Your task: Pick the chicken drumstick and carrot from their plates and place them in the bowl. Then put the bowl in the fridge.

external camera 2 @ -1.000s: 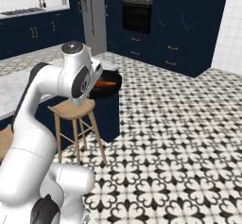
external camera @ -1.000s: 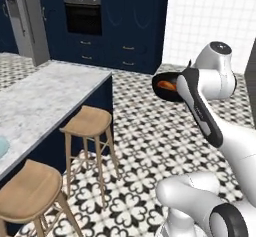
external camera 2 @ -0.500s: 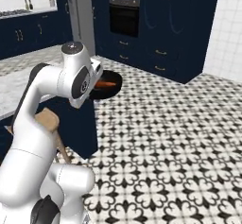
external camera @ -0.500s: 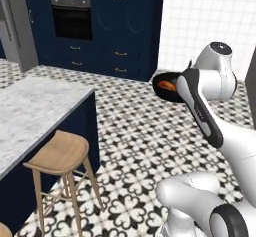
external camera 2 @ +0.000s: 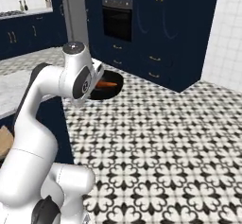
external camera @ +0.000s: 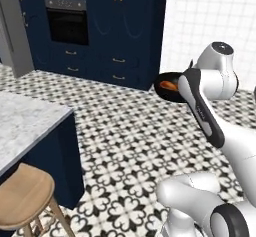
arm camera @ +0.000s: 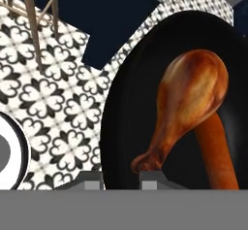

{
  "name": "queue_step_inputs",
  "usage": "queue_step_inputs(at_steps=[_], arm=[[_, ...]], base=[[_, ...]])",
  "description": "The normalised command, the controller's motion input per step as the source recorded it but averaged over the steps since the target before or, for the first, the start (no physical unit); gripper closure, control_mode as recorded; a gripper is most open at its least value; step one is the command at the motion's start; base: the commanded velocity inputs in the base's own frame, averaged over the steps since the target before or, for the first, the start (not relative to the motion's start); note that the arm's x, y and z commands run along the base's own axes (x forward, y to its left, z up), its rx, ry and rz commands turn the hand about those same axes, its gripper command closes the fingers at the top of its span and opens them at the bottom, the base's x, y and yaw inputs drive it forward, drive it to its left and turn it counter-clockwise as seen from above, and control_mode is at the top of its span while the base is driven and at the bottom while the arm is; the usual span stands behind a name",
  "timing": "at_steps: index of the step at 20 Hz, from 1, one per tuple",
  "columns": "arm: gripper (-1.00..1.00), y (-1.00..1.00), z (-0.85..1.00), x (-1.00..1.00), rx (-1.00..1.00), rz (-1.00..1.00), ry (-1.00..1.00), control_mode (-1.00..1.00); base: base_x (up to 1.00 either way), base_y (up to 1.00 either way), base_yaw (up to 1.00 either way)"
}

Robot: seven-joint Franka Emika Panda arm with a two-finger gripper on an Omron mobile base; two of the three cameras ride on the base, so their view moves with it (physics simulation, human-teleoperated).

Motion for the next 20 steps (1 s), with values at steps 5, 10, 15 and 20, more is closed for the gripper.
queue_step_inputs(at_steps=[5,10,15,20], arm=[[1.0,0.0,0.0,0.0,0.0,0.0,0.0,1.0],[1.0,0.0,0.0,0.0,0.0,0.0,0.0,1.0],[1.0,0.0,0.0,0.0,0.0,0.0,0.0,1.0],[1.0,0.0,0.0,0.0,0.0,0.0,0.0,1.0]], base=[[1.0,-0.88,0.22],[1.0,-0.82,0.46],[0.96,-0.82,0.5],[0.91,-0.9,0.49]])
